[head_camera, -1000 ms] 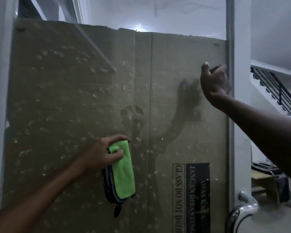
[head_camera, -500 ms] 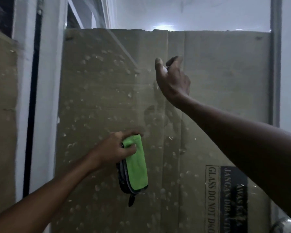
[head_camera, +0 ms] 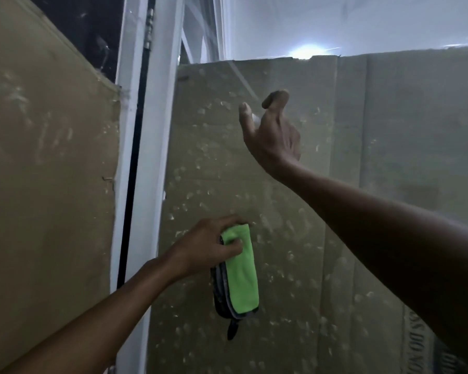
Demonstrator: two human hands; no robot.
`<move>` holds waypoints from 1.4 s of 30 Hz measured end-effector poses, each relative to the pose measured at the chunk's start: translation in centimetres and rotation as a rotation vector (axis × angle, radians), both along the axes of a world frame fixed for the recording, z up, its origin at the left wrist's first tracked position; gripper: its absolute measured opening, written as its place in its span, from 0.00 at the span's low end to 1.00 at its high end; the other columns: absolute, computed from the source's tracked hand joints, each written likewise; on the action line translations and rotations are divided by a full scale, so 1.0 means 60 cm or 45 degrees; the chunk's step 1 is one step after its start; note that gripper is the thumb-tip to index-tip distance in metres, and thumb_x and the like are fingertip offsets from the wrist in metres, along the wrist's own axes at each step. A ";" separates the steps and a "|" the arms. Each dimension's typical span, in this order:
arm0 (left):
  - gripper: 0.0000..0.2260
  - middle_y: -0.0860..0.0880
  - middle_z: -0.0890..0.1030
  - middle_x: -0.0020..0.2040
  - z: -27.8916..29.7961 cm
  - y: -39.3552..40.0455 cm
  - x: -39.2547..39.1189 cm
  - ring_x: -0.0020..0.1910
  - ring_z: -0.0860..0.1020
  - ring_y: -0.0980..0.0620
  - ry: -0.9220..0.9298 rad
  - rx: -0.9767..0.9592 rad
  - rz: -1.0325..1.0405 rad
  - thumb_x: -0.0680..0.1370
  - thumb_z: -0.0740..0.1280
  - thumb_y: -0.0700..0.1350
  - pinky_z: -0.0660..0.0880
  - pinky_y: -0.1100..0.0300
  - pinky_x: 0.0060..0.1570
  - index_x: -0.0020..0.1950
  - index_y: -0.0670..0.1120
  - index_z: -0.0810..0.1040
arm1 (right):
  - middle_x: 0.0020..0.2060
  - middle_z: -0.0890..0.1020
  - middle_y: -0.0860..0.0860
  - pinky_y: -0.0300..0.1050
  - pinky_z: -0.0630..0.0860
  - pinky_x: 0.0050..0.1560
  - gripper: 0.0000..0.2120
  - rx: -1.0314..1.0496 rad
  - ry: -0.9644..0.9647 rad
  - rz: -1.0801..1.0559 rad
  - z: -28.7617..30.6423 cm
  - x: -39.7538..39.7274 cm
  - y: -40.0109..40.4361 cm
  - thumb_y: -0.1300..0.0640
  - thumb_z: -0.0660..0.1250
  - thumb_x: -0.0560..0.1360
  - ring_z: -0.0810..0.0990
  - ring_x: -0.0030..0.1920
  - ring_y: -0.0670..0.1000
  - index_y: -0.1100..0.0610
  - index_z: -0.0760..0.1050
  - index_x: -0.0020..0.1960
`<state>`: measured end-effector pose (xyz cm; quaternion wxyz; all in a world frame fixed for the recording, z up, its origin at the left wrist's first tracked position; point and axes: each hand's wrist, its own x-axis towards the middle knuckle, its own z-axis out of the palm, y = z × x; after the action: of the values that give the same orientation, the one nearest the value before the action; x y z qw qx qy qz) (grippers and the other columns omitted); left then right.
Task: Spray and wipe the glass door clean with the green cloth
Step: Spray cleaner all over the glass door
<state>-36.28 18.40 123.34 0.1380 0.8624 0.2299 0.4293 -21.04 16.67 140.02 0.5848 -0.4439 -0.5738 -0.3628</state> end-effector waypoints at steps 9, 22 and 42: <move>0.19 0.52 0.84 0.55 -0.005 0.002 -0.033 0.49 0.84 0.47 0.047 -0.065 0.042 0.75 0.68 0.52 0.81 0.45 0.49 0.65 0.62 0.75 | 0.41 0.74 0.54 0.42 0.64 0.29 0.21 -0.104 -0.197 -0.069 -0.066 -0.006 0.013 0.40 0.57 0.82 0.69 0.27 0.50 0.57 0.59 0.60; 0.16 0.47 0.84 0.45 -0.011 0.022 -0.009 0.32 0.79 0.44 0.106 0.023 0.067 0.76 0.66 0.54 0.77 0.49 0.31 0.62 0.67 0.74 | 0.39 0.75 0.53 0.49 0.76 0.35 0.18 0.203 -0.053 -0.261 0.075 0.125 -0.061 0.39 0.54 0.79 0.76 0.31 0.54 0.50 0.51 0.58; 0.15 0.47 0.82 0.35 0.024 -0.029 0.185 0.25 0.69 0.52 0.067 0.145 -0.213 0.77 0.68 0.47 0.65 0.58 0.27 0.61 0.63 0.77 | 0.46 0.78 0.54 0.50 0.68 0.48 0.24 0.259 0.229 -0.652 0.067 0.411 -0.243 0.41 0.54 0.80 0.77 0.41 0.60 0.61 0.62 0.62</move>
<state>-25.20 16.68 124.76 0.1181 0.8960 0.1360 0.4059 3.65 2.10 144.06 0.5641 -0.5438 -0.3495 -0.5137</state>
